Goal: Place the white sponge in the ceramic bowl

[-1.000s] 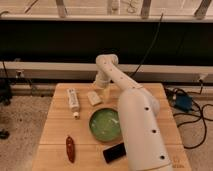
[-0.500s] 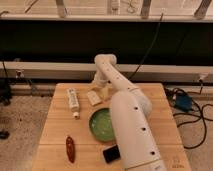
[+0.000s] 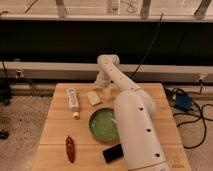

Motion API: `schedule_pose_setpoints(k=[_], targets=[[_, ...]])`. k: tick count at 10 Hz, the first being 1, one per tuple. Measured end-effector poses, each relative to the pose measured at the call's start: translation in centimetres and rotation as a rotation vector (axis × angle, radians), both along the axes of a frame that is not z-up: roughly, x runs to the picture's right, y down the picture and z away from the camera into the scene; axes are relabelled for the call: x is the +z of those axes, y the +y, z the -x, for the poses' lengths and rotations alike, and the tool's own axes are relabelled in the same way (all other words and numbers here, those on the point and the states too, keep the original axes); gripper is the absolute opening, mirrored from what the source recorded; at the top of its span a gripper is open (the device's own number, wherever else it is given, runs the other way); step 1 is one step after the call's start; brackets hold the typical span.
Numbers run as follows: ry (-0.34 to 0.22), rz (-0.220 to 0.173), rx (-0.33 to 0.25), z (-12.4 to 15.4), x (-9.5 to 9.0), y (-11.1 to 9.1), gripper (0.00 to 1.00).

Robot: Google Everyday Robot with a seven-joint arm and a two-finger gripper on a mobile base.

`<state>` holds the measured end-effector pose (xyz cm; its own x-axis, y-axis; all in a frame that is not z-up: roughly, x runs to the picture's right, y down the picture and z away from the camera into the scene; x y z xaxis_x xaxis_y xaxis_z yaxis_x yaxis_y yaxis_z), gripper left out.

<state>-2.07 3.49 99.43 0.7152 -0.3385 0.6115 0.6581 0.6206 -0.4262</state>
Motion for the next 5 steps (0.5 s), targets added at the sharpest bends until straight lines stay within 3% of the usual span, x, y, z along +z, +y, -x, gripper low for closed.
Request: schedule_pose_setpoints(k=[5], targets=[[-0.098, -0.057, -0.044, 2.6, -1.9, -2.0, 0.80]])
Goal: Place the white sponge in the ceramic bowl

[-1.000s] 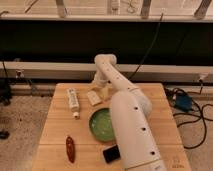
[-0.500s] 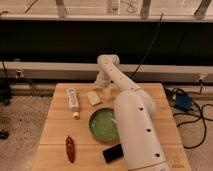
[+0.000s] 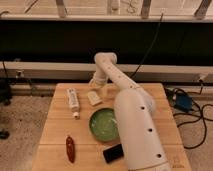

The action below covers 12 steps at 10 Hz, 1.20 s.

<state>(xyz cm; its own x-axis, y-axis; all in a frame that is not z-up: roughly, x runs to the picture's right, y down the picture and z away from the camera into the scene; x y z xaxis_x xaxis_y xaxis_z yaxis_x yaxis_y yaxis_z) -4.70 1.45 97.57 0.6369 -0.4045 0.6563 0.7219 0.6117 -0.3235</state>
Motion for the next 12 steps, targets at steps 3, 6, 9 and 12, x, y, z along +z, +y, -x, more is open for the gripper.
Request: schedule_pose_setpoints(k=[3, 6, 9, 12], targets=[[-0.040, -0.003, -0.021, 1.9, 0.0, -0.3, 0.80], [-0.079, 0.017, -0.042, 3.5, 0.0, 0.0, 0.80], [-0.127, 0.045, -0.066, 5.2, -0.1, 0.7, 0.80], [-0.177, 0.087, -0.105, 7.1, -1.2, 2.2, 0.80]])
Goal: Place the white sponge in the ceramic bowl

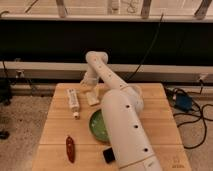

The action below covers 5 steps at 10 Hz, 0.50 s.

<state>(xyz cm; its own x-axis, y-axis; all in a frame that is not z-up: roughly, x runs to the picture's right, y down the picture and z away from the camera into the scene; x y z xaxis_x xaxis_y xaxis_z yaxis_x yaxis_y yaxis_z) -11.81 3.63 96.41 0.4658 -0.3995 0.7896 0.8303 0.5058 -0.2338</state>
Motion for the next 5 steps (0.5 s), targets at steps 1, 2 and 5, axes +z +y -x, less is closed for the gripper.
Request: schedule_pose_setpoints(k=[1, 2, 5], targets=[[-0.008, 0.008, -0.008, 0.3, -0.3, 0.3, 0.80], [-0.019, 0.018, -0.023, 0.6, -0.5, 0.6, 0.80], [-0.035, 0.050, -0.067, 1.4, -1.0, 1.8, 0.80]])
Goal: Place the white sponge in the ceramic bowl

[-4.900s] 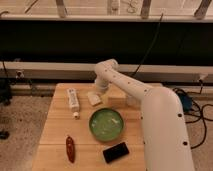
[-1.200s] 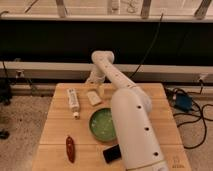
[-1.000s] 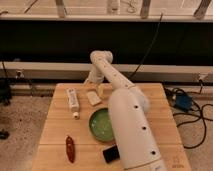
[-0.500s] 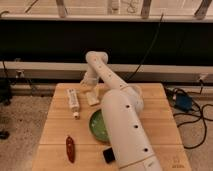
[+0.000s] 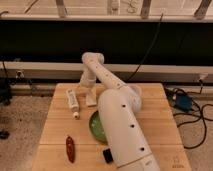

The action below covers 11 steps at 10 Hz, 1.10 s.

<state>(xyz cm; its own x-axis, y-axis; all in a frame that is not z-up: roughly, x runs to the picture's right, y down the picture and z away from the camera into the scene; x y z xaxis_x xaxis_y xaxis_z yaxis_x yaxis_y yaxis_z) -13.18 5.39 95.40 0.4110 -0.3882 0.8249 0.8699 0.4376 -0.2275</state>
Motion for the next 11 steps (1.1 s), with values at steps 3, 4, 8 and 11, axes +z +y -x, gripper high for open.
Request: schedule_pose_setpoints(k=[3, 4, 8, 11], targets=[[0.006, 0.047, -0.035, -0.4, 0.4, 2.0, 0.80], [0.007, 0.065, -0.052, -0.4, 0.5, 2.7, 0.80], [0.011, 0.080, -0.077, -0.4, 0.6, 3.4, 0.61], [0.010, 0.080, -0.077, -0.4, 0.4, 3.0, 0.30]])
